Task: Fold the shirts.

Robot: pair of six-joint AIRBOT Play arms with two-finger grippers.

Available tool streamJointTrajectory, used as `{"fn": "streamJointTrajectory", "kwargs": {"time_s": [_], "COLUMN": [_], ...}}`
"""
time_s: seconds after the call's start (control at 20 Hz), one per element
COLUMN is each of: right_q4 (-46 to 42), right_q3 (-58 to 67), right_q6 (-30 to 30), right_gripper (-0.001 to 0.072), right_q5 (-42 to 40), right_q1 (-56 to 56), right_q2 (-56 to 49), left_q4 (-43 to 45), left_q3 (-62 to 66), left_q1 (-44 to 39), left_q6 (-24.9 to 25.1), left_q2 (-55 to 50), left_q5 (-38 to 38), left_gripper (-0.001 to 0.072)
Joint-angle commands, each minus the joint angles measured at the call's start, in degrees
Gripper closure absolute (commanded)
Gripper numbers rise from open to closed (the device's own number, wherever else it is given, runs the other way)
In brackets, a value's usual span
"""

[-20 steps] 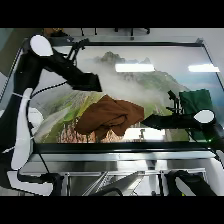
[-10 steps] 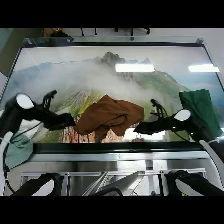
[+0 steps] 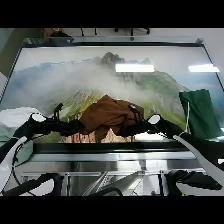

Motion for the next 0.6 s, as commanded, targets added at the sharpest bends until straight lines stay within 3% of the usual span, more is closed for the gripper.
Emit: {"fn": "streamJointTrajectory", "kwargs": {"time_s": [0.0, 0.05, 0.1, 0.15, 0.35, 0.55], "right_q4": [2.9, 2.9, 2.9, 2.8, 2.6, 2.9], "right_q3": [1.4, 1.6, 1.9, 2.4, 8.5, 25.0], "right_q6": [-3.6, -3.6, -3.6, -3.6, -3.6, -1.6], "right_gripper": [0.0351, 0.0452, 0.0698, 0.0690, 0.0692, 0.0692], "right_q5": [-2.4, -2.0, -1.1, 0.1, 8.5, 19.9], "right_q1": [1.0, 1.0, 1.0, 0.9, -5.8, -22.6], "right_q2": [-2.0, -2.0, -1.9, -1.9, 1.8, 11.9], "left_q4": [-1.6, -1.6, -1.7, -1.7, -2.0, -3.9], "left_q3": [4.1, 5.6, 6.7, 7.8, 14.1, 27.6], "left_q1": [0.1, 0.0, 0.0, 0.0, 0.3, 3.7], "left_q6": [2.3, 2.5, 3.1, 4.1, 3.3, -1.6], "left_q2": [-6.1, -7.1, -7.6, -7.7, -1.2, 14.2], "left_q5": [1.6, 0.7, -0.8, -2.4, -8.6, -12.5], "left_gripper": [0.0094, 0.0299, 0.0535, 0.0691, 0.0694, 0.0695]}}
